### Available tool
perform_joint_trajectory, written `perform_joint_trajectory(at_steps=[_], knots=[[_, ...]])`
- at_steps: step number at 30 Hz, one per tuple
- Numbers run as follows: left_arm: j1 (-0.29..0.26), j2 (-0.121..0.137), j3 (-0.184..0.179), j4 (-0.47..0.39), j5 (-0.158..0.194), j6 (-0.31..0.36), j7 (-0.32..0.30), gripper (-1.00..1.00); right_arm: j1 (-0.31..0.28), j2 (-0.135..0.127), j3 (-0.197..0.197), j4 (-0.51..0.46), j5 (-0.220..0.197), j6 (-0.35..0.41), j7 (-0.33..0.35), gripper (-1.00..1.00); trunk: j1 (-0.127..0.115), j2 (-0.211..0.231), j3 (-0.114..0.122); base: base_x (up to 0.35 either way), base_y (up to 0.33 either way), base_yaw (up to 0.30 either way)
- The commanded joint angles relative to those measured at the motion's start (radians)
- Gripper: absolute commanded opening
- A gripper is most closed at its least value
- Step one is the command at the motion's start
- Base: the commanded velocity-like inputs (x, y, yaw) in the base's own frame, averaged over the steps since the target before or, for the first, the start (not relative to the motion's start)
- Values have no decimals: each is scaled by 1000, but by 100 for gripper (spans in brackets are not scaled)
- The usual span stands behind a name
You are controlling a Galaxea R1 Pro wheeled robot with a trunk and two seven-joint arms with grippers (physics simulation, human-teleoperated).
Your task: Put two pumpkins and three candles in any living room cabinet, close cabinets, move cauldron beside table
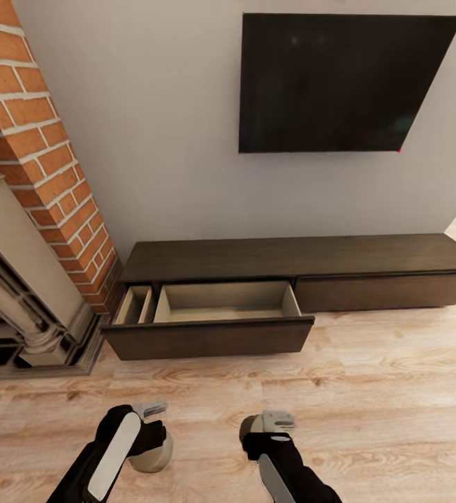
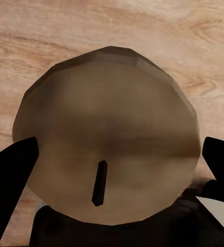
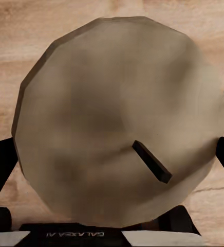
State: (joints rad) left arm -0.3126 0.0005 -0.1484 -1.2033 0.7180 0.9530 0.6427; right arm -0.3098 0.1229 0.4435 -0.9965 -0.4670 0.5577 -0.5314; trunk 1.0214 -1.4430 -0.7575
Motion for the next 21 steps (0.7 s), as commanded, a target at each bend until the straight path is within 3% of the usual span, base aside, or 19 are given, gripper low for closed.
perform_joint_trajectory(at_steps=[1,4,8,13,16,21], knots=[[0,0,4,-48,16,37,59,-100,-1,3,-11,-66,-3,77,-11,-100,-4,7,2,0,0,0],[0,-4,39,-139,22,67,132,-100,-1,6,-39,-209,-4,216,-12,-100,-15,28,12,0,0,0],[0,-6,58,-199,29,76,155,-100,-2,20,-98,-298,-3,331,-12,-100,-31,56,24,0,0,0],[1,-19,51,-261,34,80,158,-100,-2,29,-104,-365,-3,369,-13,-100,-50,91,40,0,0,0],[4,-27,50,-281,36,81,158,-100,-2,30,-104,-491,-2,426,-13,-100,-61,112,49,0,0,0],[12,-77,17,-296,36,81,158,-100,-3,29,-107,-575,-2,453,-13,-100,-81,147,65,0,0,0]])
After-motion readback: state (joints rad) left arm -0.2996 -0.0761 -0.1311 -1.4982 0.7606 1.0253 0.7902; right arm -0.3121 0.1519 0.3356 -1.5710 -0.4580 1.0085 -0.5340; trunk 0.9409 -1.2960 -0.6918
